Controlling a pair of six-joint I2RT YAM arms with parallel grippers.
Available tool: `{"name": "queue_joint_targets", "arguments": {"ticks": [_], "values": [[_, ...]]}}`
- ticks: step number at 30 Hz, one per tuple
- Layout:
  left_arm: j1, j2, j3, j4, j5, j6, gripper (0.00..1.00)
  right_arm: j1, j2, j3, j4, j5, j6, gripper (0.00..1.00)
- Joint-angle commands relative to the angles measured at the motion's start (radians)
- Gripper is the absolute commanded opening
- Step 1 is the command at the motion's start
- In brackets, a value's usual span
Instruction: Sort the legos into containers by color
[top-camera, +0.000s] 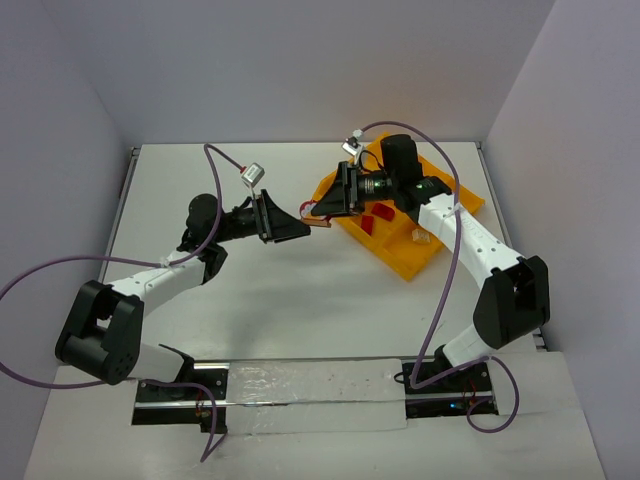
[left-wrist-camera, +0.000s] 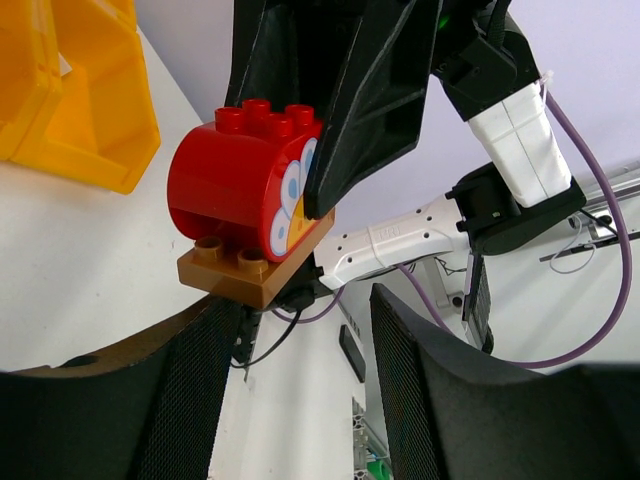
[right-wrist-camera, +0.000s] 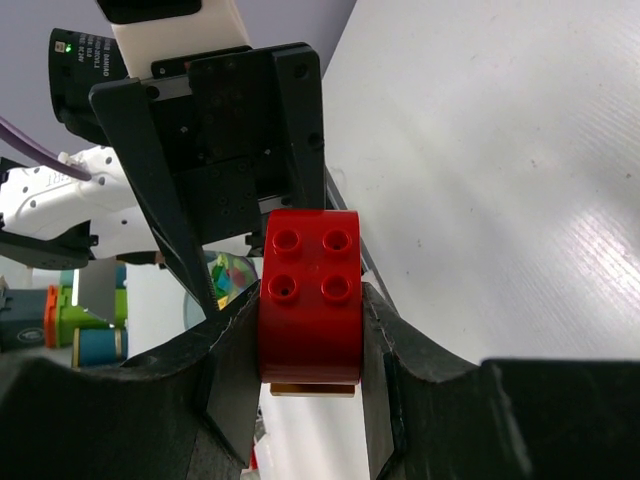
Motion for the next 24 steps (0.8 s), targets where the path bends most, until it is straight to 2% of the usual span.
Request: {"name": "queue_joint_targets", "arguments": {"ticks": [1,8,16,19,24], "values": [[0.006,-0.005,0.027,0.071,-0.018,0.022,0.63,0.019,-0.011,0.02,0.06,-0.068,0.028,0.0],[0.006,-0.007,0.035,0.039,-0.026,0.048,0.73,0.029,-0.011,0.031,0.058,-0.065,0.031,0.0],[0.016,0.0,0.039,0.071,-0.026,0.022,0.72,0.038,0.003,0.03,0.047,-0.091,0.012,0.0],[0.024,0.008,0.028,0.138,-0.015,-0.028,0.7,0.038,0.009,0.012,0.106,-0.154,0.023,0.0],[0.027,0.018,0.015,0.233,0.0,-0.089,0.7,0.038,-0.006,-0.065,0.316,-0.234,0.169,0.0]]}}
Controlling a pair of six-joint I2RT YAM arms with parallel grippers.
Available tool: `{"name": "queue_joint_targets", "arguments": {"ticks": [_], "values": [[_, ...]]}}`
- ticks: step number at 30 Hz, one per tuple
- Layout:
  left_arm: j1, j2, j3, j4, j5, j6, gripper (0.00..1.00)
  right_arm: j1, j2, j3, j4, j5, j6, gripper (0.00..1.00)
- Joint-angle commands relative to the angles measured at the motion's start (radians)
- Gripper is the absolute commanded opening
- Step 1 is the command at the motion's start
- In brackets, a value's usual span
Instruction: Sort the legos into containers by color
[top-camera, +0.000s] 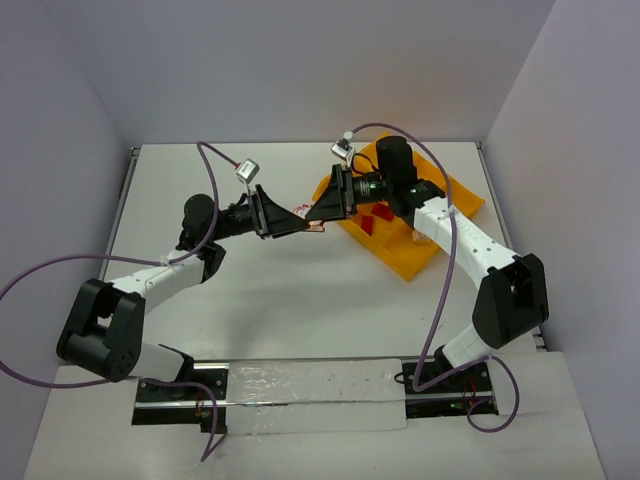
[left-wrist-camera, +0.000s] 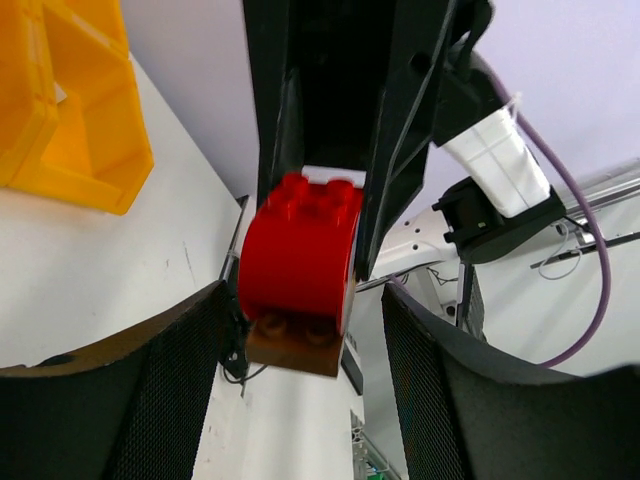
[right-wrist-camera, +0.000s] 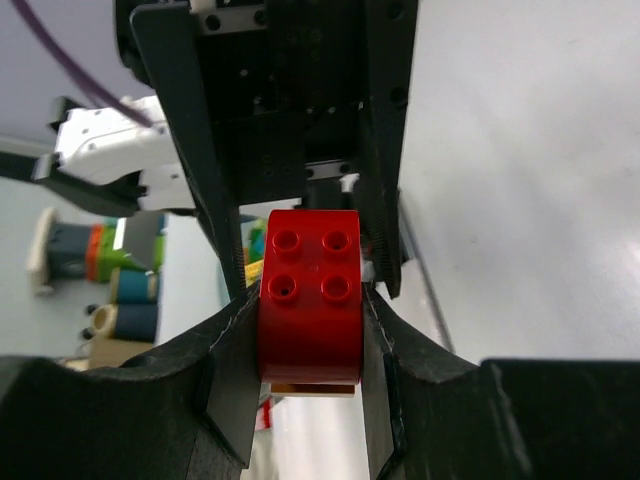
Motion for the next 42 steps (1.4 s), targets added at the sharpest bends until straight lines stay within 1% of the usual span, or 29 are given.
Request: {"name": "queue_joint_targets", "arguments": {"ticks": [1,2,3,6,9,13,16,19,20,23,24,30,34,37,39,41,42], "values": [[0.007,0.008,0.015,0.155,0.004,-0.045,0.7,0.01,-0.017,-0.057,0.283,-0.129,0.158,0.0],[0.007,0.006,0.017,0.148,0.005,-0.041,0.7,0.01,-0.018,-0.071,0.331,-0.134,0.176,0.0],[0.007,0.005,0.018,0.145,0.006,-0.037,0.7,0.01,-0.016,-0.073,0.334,-0.135,0.183,0.0],[0.007,-0.002,0.025,0.129,0.014,-0.026,0.68,0.011,-0.005,-0.053,0.257,-0.108,0.136,0.0],[0.007,-0.006,0.031,0.099,0.016,-0.008,0.67,0.01,-0.007,-0.061,0.272,-0.099,0.143,0.0],[0.007,-0.008,0.033,0.054,0.024,0.017,0.74,0.008,-0.024,-0.067,0.31,-0.073,0.164,0.0],[0.007,-0.007,0.027,0.067,0.02,0.005,0.76,0.007,-0.029,-0.055,0.273,-0.038,0.146,0.0],[0.007,-0.012,0.029,0.04,0.017,0.019,0.74,0.007,-0.026,-0.024,0.175,0.01,0.078,0.0],[0.007,-0.012,0.029,0.03,0.017,0.019,0.74,0.007,-0.026,-0.016,0.175,0.01,0.066,0.0],[0.008,-0.019,0.022,0.018,0.011,0.027,0.66,0.006,-0.019,-0.005,0.117,0.046,0.032,0.0],[0.008,-0.02,0.02,0.019,0.011,0.025,0.65,0.005,-0.018,-0.006,0.112,0.054,0.029,0.0],[0.008,-0.038,0.009,0.01,0.002,0.024,0.57,0.001,-0.017,-0.019,0.121,0.09,0.036,0.0],[0.01,-0.055,-0.003,-0.005,-0.004,0.032,0.46,0.001,-0.009,-0.019,0.126,0.086,0.036,0.0],[0.011,-0.058,-0.006,-0.004,-0.003,0.028,0.4,0.001,-0.005,-0.027,0.141,0.082,0.046,0.0],[0.011,-0.055,-0.01,-0.006,-0.007,0.03,0.3,0.001,-0.001,-0.029,0.148,0.081,0.051,0.0],[0.015,-0.049,-0.005,-0.013,-0.009,0.03,0.11,0.001,0.002,-0.034,0.153,0.081,0.06,0.0],[0.018,-0.045,-0.004,-0.01,-0.007,0.026,0.05,0.0,0.004,-0.038,0.167,0.08,0.066,0.0]]}}
